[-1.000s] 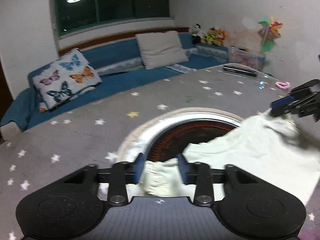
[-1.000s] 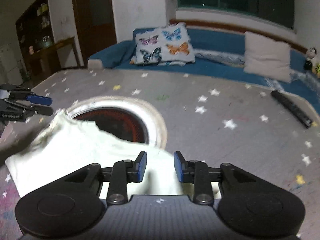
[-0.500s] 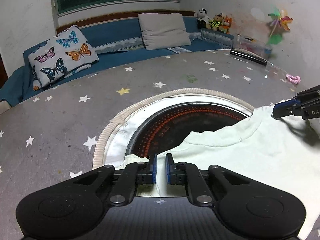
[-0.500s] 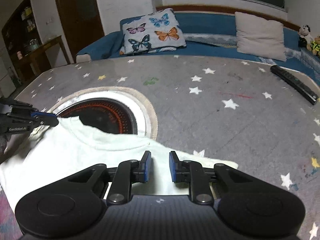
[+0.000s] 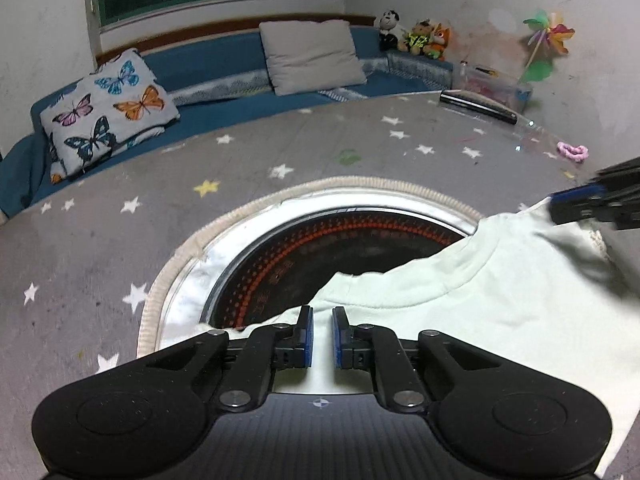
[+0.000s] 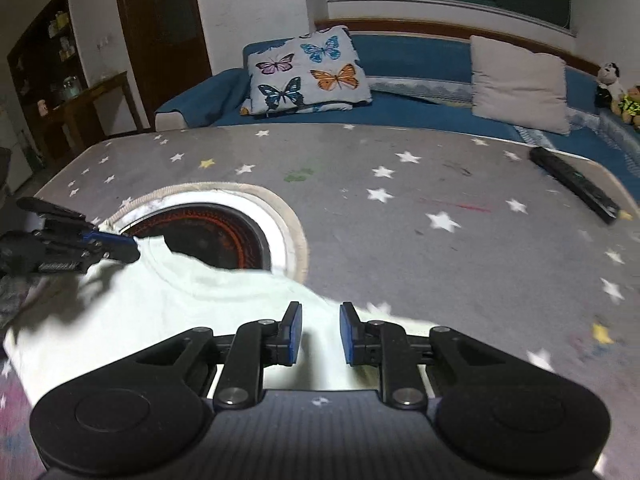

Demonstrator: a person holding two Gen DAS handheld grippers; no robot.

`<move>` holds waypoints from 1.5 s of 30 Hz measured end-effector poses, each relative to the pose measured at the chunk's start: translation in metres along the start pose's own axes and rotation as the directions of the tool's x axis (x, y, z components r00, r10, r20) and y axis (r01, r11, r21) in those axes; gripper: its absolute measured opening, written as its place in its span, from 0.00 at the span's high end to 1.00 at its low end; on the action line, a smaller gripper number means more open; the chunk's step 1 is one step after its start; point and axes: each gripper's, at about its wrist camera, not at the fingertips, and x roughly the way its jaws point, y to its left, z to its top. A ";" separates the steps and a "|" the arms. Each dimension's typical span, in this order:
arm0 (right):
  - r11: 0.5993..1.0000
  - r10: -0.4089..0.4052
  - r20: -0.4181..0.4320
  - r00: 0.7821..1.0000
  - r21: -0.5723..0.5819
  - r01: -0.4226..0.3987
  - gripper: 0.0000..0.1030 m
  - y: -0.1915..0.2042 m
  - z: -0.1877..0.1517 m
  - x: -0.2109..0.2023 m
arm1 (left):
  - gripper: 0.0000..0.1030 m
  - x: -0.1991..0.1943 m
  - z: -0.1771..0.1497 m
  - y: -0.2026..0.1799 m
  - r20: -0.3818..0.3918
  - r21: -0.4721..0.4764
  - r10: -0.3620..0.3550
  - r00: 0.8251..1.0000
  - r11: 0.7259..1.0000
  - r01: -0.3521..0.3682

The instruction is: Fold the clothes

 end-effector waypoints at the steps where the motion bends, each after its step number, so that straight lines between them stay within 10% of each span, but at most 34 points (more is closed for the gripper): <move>1: 1.000 -0.003 -0.005 1.000 -0.004 0.003 0.81 -0.002 -0.004 -0.006 | 0.88 0.001 -0.001 0.000 0.001 -0.001 0.001 1.000 1.000 -0.001; 45: 1.000 -0.020 -0.051 0.999 -0.023 0.019 0.80 0.024 -0.110 -0.088 | 0.87 -0.127 -0.120 -0.022 0.066 -0.149 0.090 0.994 0.986 -0.079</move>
